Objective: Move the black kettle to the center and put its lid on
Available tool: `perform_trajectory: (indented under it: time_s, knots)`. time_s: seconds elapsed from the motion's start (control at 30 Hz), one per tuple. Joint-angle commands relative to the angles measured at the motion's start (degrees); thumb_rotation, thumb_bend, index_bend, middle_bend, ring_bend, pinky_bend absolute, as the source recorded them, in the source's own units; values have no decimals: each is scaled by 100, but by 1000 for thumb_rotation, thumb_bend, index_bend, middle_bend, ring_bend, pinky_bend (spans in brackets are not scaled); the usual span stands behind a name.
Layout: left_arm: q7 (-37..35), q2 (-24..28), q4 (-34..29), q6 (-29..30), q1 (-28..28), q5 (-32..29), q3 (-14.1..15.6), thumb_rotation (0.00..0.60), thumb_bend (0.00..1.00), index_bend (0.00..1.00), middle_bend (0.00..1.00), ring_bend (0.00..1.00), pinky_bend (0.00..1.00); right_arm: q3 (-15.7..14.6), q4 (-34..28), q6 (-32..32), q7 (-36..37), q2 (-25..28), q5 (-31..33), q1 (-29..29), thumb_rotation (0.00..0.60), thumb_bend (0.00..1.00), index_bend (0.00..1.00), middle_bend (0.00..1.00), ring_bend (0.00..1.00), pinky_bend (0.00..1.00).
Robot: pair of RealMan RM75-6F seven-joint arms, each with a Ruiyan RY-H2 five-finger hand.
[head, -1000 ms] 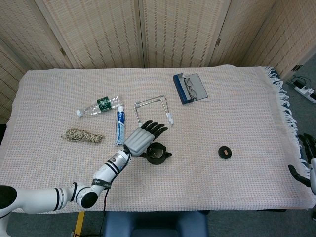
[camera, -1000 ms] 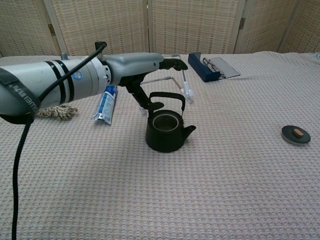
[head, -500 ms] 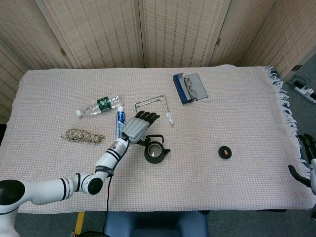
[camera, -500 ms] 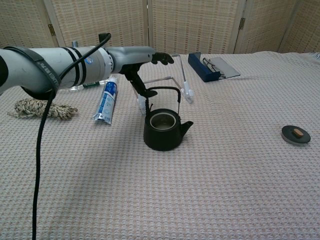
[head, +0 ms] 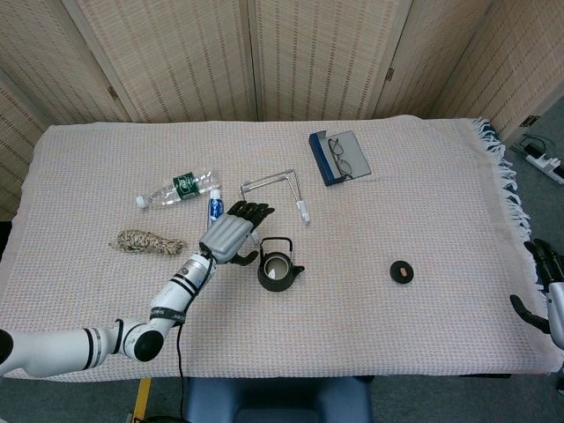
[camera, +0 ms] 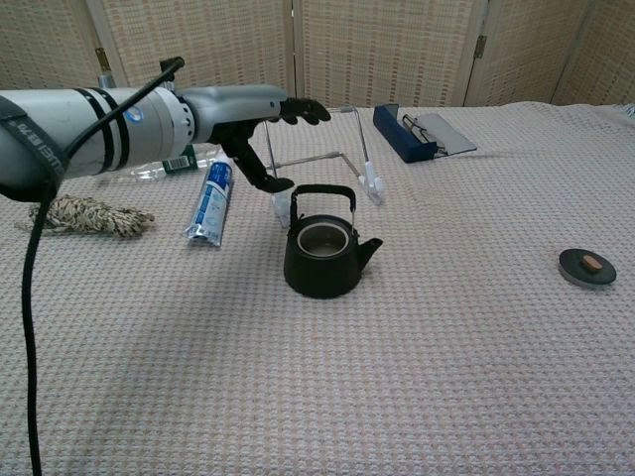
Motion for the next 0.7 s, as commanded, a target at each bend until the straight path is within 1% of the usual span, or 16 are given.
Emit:
perform_trajectory:
  time_s: [0.03, 0.07, 0.13, 0.17, 0.23, 0.27, 0.3, 0.33, 0.43, 0.53, 0.63, 0.7]
  knots:
    - [-179, 223, -191, 309, 252, 219, 52, 600, 347, 9, 22, 40, 0, -29, -10, -97, 8, 71, -122, 79, 600, 277, 145, 189, 284, 156]
    - [-205, 397, -260, 612, 458, 354, 109, 600, 347, 20, 27, 43, 0, -64, -25, -195, 15, 112, -276, 169, 600, 276, 150, 196, 292, 171]
    - [-295, 631, -413, 1071, 790, 721, 250, 600, 348, 43, 36, 50, 0, -97, -43, -379, 64, 166, -386, 294, 600, 276, 159, 212, 317, 222]
    - [-346, 704, -441, 1223, 909, 841, 292, 600, 348, 54, 42, 54, 0, -101, -45, -446, 53, 174, -412, 344, 600, 276, 164, 218, 338, 267]
    - [-481, 876, -502, 1519, 1167, 1078, 380, 600, 348, 66, 48, 57, 0, -109, -69, -609, -1, 172, -469, 466, 600, 276, 172, 231, 395, 405]
    - [-539, 948, -523, 1634, 1270, 1170, 412, 600, 348, 71, 50, 58, 0, -109, -80, -677, -29, 160, -494, 523, 600, 276, 173, 234, 420, 453]
    - [-573, 1011, -530, 1752, 1368, 1268, 449, 600, 348, 75, 52, 58, 0, -109, -91, -750, -53, 144, -515, 582, 600, 276, 174, 235, 439, 477]
    - [-592, 1083, -522, 1900, 1491, 1412, 513, 600, 348, 78, 54, 59, 0, -107, -111, -857, -70, 118, -531, 664, 600, 276, 177, 238, 485, 527]
    - [-606, 1232, -507, 2189, 1773, 1706, 680, 600, 348, 89, 64, 63, 0, -95, -154, -1144, -133, 44, -558, 883, 600, 277, 190, 254, 610, 650]
    - [-696, 1348, -548, 2332, 1995, 1860, 793, 600, 348, 97, 70, 65, 0, -75, -179, -1433, -234, -50, -533, 1092, 600, 276, 195, 259, 730, 730]
    - [-830, 1454, -594, 2415, 2189, 1966, 861, 600, 348, 103, 71, 65, 0, -49, -203, -1882, -330, -162, -378, 1358, 600, 276, 195, 259, 806, 801]
    - [-903, 1511, -620, 2428, 2289, 2023, 893, 600, 348, 104, 72, 65, 0, -27, -189, -2216, -461, -263, -217, 1548, 600, 277, 195, 258, 817, 825]
